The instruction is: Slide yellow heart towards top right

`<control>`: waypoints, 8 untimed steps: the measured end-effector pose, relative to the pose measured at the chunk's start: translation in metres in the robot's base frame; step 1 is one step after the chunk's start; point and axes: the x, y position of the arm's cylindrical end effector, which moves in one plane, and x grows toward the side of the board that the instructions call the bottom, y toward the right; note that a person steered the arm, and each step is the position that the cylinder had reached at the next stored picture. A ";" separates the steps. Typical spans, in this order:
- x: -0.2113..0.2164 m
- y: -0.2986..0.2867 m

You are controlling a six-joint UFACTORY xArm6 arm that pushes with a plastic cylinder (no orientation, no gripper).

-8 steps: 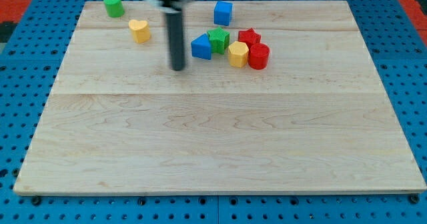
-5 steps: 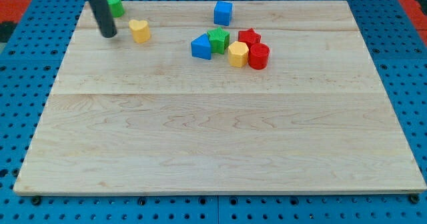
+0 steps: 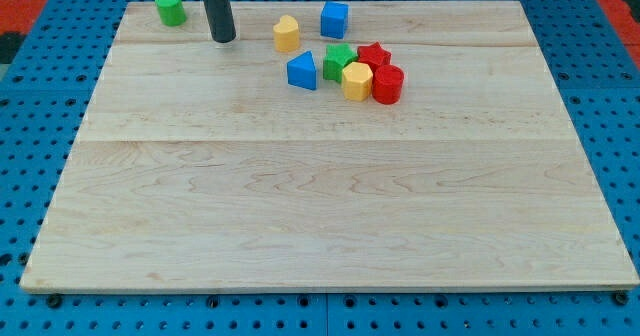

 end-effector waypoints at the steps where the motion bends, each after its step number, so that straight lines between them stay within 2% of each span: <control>1: 0.003 0.095; 2: 0.006 0.196; 3: 0.006 0.251; 5: 0.034 0.262; 8: -0.018 0.309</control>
